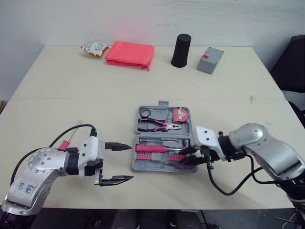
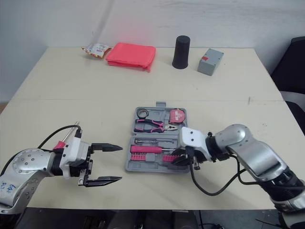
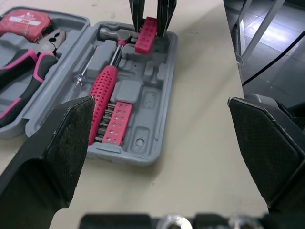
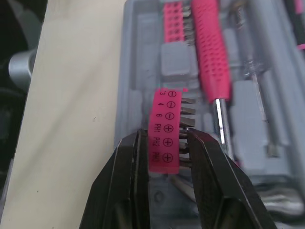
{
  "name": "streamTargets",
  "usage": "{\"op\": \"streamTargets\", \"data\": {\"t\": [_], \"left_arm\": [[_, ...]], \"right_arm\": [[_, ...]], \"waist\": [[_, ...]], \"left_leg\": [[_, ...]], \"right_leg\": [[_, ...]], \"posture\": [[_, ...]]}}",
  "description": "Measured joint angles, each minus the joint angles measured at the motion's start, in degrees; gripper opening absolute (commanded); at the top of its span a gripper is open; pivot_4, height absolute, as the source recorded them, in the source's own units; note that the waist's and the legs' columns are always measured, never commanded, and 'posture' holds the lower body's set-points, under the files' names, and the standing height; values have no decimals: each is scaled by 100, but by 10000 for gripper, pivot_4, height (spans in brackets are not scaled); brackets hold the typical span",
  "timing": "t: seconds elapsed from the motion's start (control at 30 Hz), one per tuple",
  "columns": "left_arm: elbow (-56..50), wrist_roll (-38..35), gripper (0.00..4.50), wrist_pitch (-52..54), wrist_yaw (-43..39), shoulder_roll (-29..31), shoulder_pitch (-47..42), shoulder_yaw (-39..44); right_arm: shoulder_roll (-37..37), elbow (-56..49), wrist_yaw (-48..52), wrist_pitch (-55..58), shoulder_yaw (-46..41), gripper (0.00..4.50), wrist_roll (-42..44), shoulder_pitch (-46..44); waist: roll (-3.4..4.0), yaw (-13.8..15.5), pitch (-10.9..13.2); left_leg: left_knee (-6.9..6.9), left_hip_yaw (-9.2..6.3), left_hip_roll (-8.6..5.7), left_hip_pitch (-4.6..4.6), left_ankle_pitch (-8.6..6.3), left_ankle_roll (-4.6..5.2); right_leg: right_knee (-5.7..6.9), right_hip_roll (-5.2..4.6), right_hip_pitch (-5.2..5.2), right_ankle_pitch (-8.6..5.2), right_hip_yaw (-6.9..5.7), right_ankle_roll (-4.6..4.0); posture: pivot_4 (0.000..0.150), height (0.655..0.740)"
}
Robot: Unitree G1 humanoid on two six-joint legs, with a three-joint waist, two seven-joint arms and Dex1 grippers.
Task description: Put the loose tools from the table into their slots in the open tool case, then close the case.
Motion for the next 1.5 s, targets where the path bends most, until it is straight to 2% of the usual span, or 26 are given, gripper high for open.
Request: {"op": "streamTargets", "data": {"t": [0.43,1.17,1.23,1.27,1.3,1.5], "left_arm": [[-170,-19,45000,92,278,-5,240,65],[-310,72,45000,86,540,-25,438,154],[-310,75,45000,86,554,-26,443,154],[-312,74,45000,87,564,-26,453,158],[-314,68,45000,93,566,-26,484,172],[-321,-51,45000,260,516,-16,778,291]], "right_arm": [[482,431,68,-5,458,7910,-602,-416],[970,656,296,284,730,7910,-877,-811],[969,656,298,284,729,17915,-877,-810],[969,651,337,240,696,20220,-831,-794],[974,652,379,143,628,24861,-764,-765],[667,652,833,-394,-134,24861,-301,-622]], "waist": [[0,-7,0],[0,-14,0],[0,-14,0],[0,-12,0],[0,-11,0],[-1,0,0]], "left_leg": [[-2,2,0,-2,1,-2],[-5,2,0,-2,1,-4],[-5,2,0,-2,1,-4],[-5,2,0,-3,1,-4],[-5,2,0,-4,1,-4],[-4,2,0,-5,0,-3]], "right_leg": [[3,1,-6,0,-2,0],[6,1,-10,0,-2,0],[6,1,-9,0,-2,0],[6,1,-10,0,-2,0],[6,1,-11,0,-2,0],[5,0,-10,0,-3,0]], "posture": [[1500,7400],[1500,7400],[1500,7400],[1500,7400],[1500,7400],[1500,7400]]}}
